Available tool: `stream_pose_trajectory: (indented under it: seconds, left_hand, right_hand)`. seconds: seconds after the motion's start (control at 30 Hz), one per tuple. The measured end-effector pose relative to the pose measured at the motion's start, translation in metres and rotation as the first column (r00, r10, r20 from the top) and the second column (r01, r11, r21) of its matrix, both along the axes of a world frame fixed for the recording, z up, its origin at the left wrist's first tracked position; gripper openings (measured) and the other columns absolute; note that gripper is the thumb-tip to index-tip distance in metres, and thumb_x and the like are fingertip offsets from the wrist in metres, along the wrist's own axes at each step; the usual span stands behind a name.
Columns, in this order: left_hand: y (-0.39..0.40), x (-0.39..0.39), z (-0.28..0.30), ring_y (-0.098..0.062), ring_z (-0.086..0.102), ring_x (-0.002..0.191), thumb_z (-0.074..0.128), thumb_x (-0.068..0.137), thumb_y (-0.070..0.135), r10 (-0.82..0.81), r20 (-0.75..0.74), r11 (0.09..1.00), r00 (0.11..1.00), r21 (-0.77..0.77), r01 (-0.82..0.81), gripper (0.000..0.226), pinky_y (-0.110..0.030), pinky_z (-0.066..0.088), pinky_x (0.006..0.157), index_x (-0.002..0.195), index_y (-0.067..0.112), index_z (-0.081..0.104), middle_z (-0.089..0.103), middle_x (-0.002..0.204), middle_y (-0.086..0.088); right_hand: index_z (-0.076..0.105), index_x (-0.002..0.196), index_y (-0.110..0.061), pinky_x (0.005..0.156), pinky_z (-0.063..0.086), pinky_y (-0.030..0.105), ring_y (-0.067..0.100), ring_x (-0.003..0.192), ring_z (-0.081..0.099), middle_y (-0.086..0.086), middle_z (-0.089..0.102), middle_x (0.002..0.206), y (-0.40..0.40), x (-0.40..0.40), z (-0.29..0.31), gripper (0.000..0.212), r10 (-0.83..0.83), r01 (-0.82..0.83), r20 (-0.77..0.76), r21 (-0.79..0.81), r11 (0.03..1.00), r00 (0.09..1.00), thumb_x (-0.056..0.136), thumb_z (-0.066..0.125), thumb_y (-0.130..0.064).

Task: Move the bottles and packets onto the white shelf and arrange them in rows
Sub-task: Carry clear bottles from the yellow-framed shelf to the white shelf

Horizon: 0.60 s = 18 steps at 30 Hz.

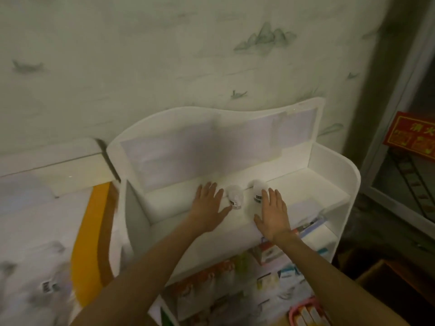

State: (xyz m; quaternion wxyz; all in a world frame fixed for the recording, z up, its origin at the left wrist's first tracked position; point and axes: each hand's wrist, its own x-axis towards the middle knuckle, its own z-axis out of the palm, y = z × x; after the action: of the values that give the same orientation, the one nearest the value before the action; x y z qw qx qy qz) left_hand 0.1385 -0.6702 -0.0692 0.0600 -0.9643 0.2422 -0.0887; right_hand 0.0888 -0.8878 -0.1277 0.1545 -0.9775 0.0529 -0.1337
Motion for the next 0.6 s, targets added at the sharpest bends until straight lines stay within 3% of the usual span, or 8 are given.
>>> stream_pose_trajectory:
  seconds: [0.23,0.4,0.6]
  left_hand:
    - [0.055,-0.064,0.043,-0.029,0.01,0.151,0.024,0.099,0.063,-0.027,0.106,0.994,0.994,0.104,0.016,0.068,-0.052,-0.001,0.121,0.151,0.02,0.035,0.02,0.163,-0.009]
    - [0.115,-0.097,0.072,-0.026,0.019,0.148,0.03,0.098,0.063,0.214,0.084,0.971,0.973,-0.131,-0.202,0.064,-0.049,0.004,0.122,0.144,0.023,0.046,0.03,0.158,-0.007]
    - [0.213,-0.124,0.102,-0.028,0.029,0.142,0.027,0.099,0.06,0.358,0.169,0.932,0.918,-0.119,-0.342,0.063,-0.047,0.016,0.119,0.142,0.017,0.046,0.035,0.155,-0.01]
  right_hand:
    - [0.013,0.156,-0.008,0.121,0.015,0.042,0.035,0.15,0.009,0.018,0.006,0.163,0.071,-0.051,0.018,0.084,0.066,-0.07,0.052,0.065,0.995,0.996,0.092,0.06,-0.039]
    - [0.025,0.152,-0.005,0.118,0.026,0.049,0.037,0.147,0.02,0.02,0.02,0.16,0.124,-0.053,0.039,0.079,0.179,-0.197,0.143,0.123,0.973,0.973,0.088,0.064,-0.029]
    - [0.035,0.146,-0.005,0.115,0.032,0.048,0.034,0.142,0.027,0.017,0.032,0.152,0.214,-0.053,0.083,0.068,0.313,-0.379,0.33,0.155,0.913,0.89,0.087,0.065,-0.021]
